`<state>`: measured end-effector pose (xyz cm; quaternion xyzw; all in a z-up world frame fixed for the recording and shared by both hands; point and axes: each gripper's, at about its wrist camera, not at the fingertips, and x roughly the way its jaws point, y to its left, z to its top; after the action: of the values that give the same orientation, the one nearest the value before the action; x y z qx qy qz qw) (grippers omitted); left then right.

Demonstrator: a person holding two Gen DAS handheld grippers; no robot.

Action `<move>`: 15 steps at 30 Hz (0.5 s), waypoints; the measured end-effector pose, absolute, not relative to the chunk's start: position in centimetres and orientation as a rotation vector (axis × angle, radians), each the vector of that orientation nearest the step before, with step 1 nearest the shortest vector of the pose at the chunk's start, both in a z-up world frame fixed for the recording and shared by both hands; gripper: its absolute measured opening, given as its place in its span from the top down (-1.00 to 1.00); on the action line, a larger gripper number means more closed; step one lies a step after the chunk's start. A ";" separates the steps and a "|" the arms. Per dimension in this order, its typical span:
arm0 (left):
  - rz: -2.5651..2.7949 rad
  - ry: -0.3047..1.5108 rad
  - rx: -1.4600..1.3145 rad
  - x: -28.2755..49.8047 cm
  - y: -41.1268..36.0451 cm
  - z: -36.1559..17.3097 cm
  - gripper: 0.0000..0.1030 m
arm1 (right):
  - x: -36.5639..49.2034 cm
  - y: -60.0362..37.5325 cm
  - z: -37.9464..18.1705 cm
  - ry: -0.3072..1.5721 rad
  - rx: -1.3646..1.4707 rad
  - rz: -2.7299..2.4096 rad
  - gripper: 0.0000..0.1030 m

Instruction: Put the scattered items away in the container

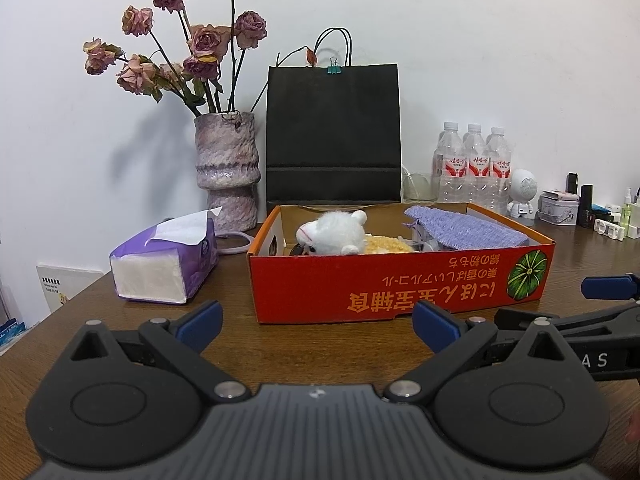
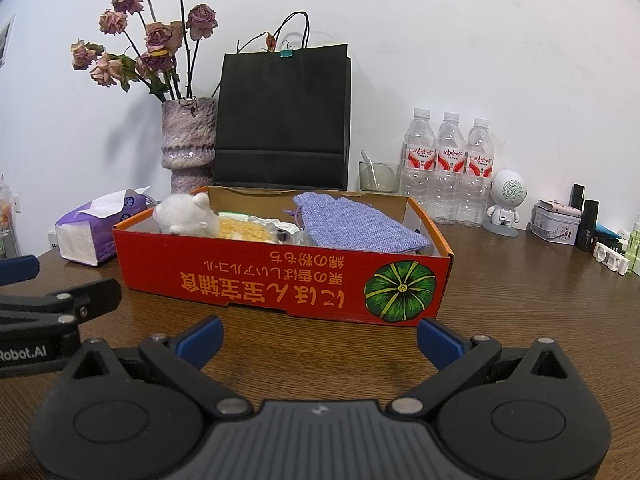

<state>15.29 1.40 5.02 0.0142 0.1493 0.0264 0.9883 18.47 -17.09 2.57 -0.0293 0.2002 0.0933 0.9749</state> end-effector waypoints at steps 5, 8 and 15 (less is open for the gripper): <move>0.052 0.300 0.029 15.3 1.4 5.0 -1.00 | 18.5 -17.1 2.6 0.404 -0.059 0.188 -1.00; 0.051 0.298 0.031 15.2 1.3 5.0 -1.00 | 18.5 -17.1 2.6 0.404 -0.059 0.187 -1.00; 0.043 0.299 0.029 15.2 1.3 5.1 -1.00 | 18.5 -17.1 2.5 0.404 -0.059 0.188 -1.00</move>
<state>15.23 1.31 5.06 0.0146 0.1491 0.0216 0.9885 18.50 -17.09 2.54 -0.0293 0.2001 0.0932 0.9749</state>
